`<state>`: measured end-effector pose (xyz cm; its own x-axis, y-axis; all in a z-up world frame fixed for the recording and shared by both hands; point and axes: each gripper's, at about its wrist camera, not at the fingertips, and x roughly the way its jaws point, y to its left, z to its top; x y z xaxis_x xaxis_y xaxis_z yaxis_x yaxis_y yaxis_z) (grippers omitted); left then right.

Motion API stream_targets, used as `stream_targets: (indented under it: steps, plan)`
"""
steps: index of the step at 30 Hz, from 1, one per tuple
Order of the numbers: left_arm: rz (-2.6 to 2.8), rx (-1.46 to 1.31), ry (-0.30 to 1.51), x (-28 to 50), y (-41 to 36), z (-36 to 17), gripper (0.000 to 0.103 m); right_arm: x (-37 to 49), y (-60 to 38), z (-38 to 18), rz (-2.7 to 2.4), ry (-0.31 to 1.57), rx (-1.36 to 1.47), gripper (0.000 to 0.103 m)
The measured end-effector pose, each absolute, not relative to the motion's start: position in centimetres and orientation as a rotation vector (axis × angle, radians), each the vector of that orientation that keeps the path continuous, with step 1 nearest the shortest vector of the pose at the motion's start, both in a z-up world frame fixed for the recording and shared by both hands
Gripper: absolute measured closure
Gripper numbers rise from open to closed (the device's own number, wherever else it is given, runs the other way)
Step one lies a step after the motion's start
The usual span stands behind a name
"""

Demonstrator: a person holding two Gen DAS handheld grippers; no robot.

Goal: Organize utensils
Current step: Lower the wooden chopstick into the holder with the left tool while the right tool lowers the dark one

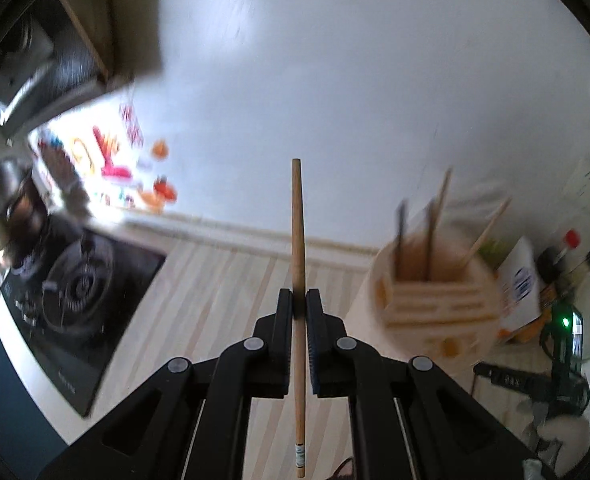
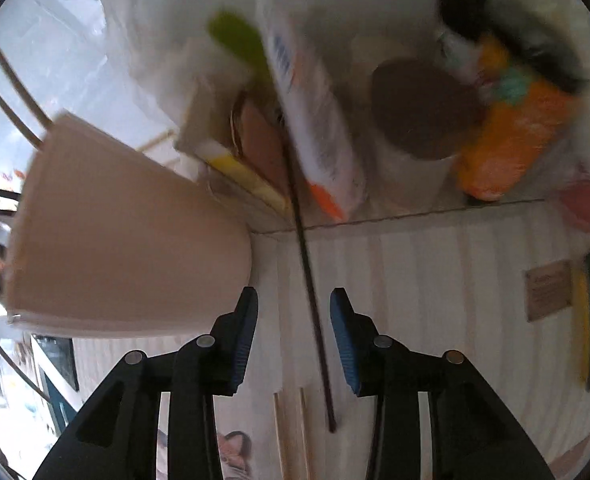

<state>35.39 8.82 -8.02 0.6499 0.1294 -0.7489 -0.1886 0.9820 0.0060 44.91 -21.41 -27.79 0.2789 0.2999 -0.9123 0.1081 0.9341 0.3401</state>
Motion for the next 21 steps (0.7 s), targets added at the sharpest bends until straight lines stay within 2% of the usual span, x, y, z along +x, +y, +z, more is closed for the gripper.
stream_targets:
  steps: [2,3,4,5,14,21]
  plan:
    - [0.188,-0.095,0.893,35.5,9.3,-9.6,0.099,46.1,-20.6,-29.8,0.136,1.329,0.338,0.064]
    - [0.186,-0.099,0.905,35.6,9.3,-10.1,0.099,46.4,-20.3,-30.4,0.133,1.339,0.33,0.069]
    - [0.189,-0.101,0.918,35.5,9.3,-10.5,0.099,46.7,-19.9,-30.9,0.128,1.343,0.31,0.094]
    - [0.19,-0.102,0.924,35.5,9.3,-10.7,0.099,46.7,-19.8,-31.0,0.126,1.336,0.298,0.096]
    - [0.132,-0.127,0.884,34.8,8.6,-8.5,0.099,42.3,-20.5,-26.2,0.157,1.162,0.295,0.097]
    - [0.04,-0.161,0.776,34.3,7.6,-3.3,0.099,37.0,-22.3,-17.9,0.17,0.938,0.289,0.097]
